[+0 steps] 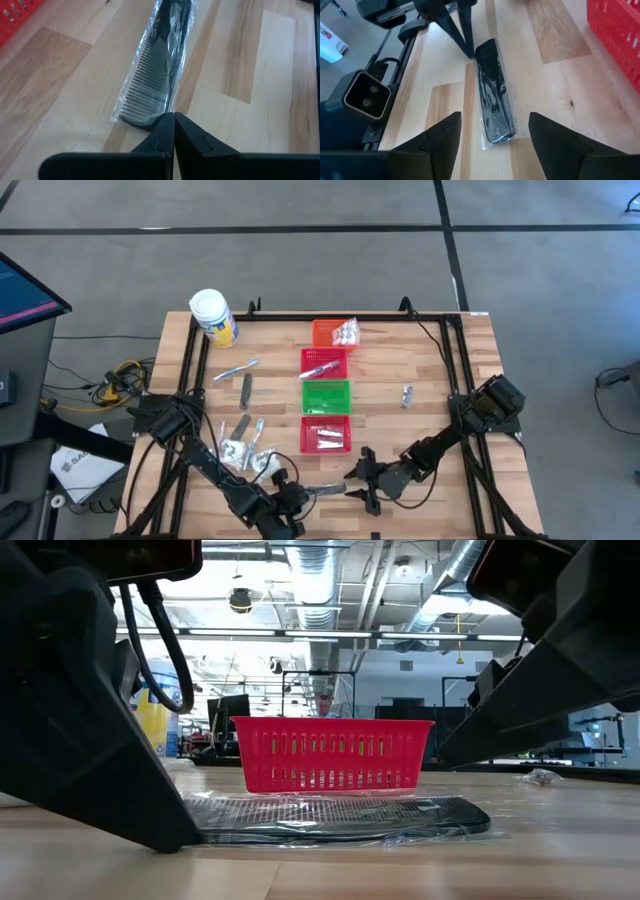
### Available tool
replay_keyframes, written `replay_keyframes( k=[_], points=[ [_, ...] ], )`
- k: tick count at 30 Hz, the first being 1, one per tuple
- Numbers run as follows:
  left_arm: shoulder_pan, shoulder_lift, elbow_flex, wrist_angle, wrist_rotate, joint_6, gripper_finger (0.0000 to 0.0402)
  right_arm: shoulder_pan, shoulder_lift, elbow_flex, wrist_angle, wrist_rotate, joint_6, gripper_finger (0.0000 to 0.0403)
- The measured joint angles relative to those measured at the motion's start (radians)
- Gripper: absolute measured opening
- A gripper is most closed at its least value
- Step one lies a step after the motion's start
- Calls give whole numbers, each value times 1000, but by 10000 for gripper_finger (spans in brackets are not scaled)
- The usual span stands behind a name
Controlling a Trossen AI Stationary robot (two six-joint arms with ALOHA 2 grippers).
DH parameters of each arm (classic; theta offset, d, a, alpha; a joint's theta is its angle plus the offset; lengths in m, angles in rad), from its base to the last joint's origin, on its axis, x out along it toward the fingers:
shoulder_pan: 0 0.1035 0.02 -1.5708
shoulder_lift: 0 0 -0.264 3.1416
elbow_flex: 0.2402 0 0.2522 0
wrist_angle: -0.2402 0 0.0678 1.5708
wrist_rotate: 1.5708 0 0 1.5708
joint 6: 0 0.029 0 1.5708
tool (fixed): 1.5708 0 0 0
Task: Pick & Place Travel size toiletries
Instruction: Put the black comb into the green basket
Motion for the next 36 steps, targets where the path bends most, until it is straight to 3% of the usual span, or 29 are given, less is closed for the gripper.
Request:
replay_keyframes(
  k=[19,36],
  points=[
    [13,2,0,-5,12,50,0,-27,0,0,-63,-73,261,230],
    [17,3,-2,-8,15,58,0,-31,0,0,-34,-108,307,230]
  ],
)
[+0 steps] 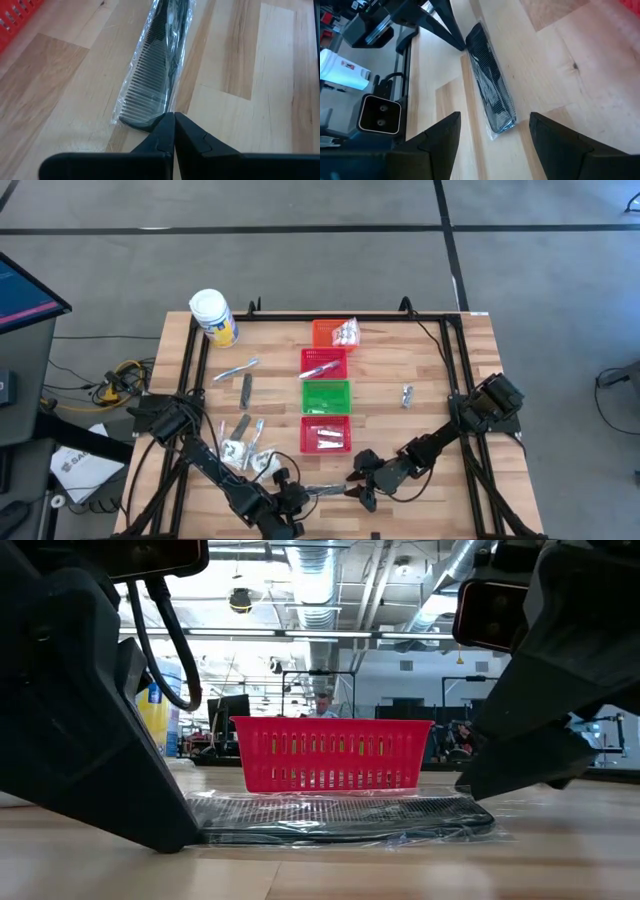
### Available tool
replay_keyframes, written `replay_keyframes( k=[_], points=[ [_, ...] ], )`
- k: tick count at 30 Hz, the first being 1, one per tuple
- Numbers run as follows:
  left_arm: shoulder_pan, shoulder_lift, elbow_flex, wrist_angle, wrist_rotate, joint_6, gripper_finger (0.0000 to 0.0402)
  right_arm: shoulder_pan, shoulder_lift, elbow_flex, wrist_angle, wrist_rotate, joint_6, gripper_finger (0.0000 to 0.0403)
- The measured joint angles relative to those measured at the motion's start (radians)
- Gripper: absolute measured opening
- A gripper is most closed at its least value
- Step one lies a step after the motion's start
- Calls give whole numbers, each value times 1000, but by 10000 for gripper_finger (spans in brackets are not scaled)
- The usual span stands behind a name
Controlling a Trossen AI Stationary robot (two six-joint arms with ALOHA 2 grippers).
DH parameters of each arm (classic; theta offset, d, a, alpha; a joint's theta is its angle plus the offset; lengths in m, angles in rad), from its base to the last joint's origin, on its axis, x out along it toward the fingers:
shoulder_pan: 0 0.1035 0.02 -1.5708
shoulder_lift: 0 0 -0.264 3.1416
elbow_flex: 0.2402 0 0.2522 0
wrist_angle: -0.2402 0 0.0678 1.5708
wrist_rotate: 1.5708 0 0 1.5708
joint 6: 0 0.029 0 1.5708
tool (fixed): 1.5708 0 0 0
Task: Pick & Place Travel size toiletries
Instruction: Put the black comb into the green basket
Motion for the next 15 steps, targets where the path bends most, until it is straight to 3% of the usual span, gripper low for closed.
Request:
replay_keyframes(
  k=[12,15],
  points=[
    [12,-1,0,0,15,22,0,2,0,0,-2,-9,18,230],
    [17,-1,0,1,23,28,0,-9,0,0,-69,-7,50,230]
  ],
)
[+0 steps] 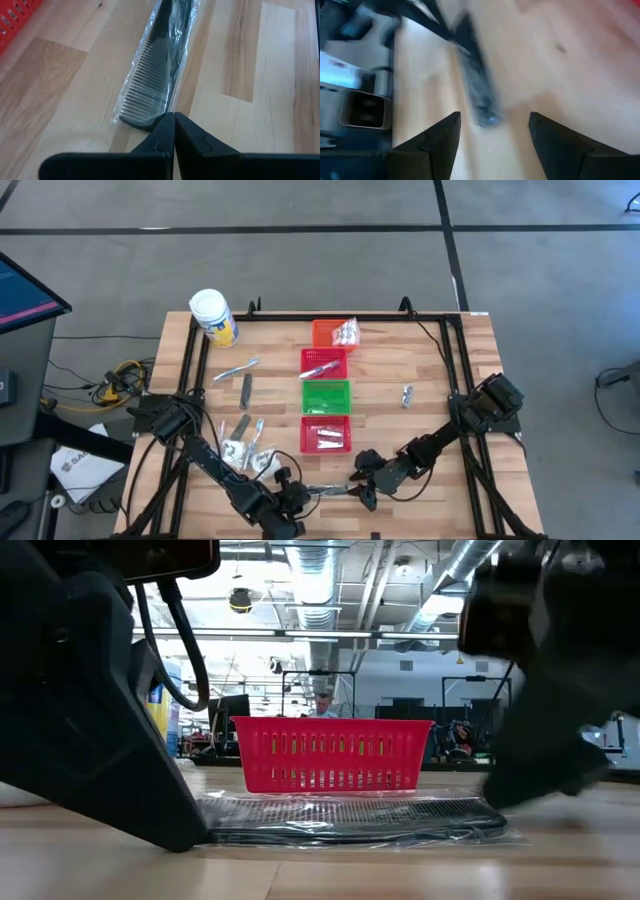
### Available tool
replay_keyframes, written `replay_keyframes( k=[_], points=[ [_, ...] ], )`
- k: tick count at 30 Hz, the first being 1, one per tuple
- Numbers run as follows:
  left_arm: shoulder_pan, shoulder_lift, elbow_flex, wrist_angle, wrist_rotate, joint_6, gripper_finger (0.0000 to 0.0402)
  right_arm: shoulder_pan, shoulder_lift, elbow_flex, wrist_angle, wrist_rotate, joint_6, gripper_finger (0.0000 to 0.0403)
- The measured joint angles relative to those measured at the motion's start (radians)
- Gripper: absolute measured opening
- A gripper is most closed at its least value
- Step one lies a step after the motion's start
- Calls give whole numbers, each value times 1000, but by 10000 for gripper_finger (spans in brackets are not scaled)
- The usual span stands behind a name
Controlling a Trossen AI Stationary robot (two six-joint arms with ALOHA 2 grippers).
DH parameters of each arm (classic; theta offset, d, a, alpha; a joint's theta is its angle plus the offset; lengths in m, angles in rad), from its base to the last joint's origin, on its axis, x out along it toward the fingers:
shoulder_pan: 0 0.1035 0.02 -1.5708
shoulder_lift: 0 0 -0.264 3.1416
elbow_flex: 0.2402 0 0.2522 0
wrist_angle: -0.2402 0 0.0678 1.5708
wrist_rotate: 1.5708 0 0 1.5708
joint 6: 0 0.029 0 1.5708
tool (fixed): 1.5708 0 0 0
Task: Pick & Place Travel size toiletries
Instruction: Put the black comb into the green basket
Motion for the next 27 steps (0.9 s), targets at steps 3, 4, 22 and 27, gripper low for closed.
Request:
replay_keyframes(
  k=[3,4,22,27],
  points=[
    [3,0,0,3,1,17,0,-10,0,3,-25,-14,27,230],
    [4,0,0,4,1,17,0,-10,8,3,-7,-12,24,230],
    [4,0,0,13,-4,18,0,-24,185,210,56,-234,-128,230],
    [4,0,-1,15,-6,19,0,-30,185,210,30,-233,-129,219]
  ],
)
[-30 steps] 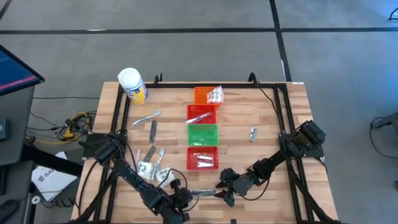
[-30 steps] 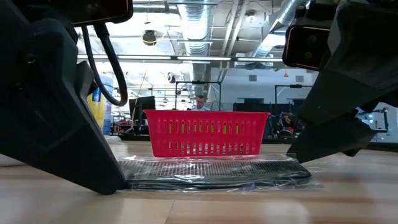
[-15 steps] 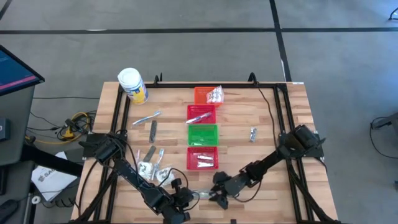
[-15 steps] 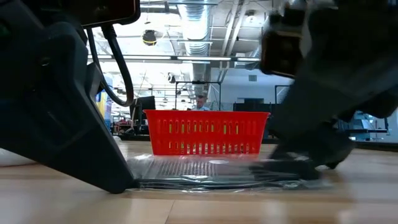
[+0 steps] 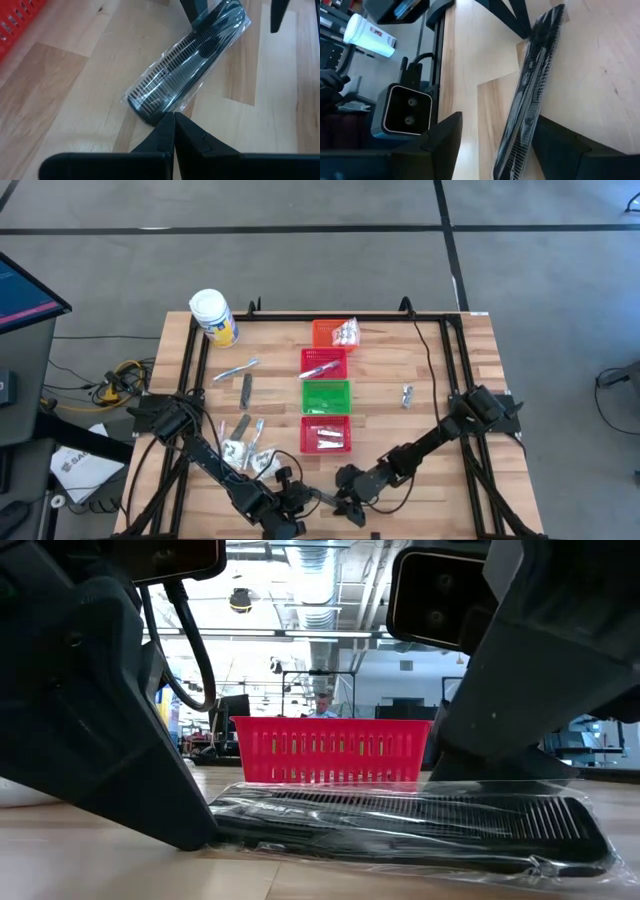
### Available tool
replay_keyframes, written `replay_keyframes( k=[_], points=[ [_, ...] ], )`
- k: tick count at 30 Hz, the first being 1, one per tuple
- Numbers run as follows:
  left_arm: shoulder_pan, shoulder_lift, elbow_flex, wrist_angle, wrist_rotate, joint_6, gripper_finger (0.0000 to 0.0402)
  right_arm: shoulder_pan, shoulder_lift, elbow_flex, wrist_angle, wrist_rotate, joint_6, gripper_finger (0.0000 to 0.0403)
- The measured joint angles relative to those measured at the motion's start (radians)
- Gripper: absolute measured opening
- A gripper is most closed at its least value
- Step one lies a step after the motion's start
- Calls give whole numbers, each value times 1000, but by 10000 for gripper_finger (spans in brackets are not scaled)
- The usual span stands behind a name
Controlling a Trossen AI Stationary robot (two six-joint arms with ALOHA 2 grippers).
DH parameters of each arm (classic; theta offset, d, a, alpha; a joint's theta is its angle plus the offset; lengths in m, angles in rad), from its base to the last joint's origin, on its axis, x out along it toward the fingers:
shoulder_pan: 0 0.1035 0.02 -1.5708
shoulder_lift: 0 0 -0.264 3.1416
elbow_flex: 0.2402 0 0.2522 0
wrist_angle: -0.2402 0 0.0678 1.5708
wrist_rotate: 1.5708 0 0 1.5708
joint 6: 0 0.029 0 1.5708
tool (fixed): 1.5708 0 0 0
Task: Pick & Place Travel size toiletries
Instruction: Put the black comb into the green basket
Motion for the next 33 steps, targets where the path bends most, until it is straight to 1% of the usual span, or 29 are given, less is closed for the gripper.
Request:
replay_keyframes(
  k=[5,13,22,26,28,30,33],
  points=[
    [0,0,0,1,0,1,0,-2,0,0,-14,1,-7,190],
    [0,0,0,1,-1,2,0,-1,0,-2,-17,4,-34,117],
    [-2,-3,0,7,-15,2,0,-1,0,-3,-20,6,-64,55],
    [-11,-18,-3,-2,-22,4,0,-2,0,-4,-22,15,-91,16],
    [-19,-31,-4,-10,-33,6,0,-4,0,-4,-20,10,-97,7],
    [-31,-55,-5,-16,-49,20,0,-4,-5,-4,-18,8,-105,11],
    [-47,-91,-5,-21,-104,35,0,-2,-27,-5,-55,1,-134,10]
  ],
)
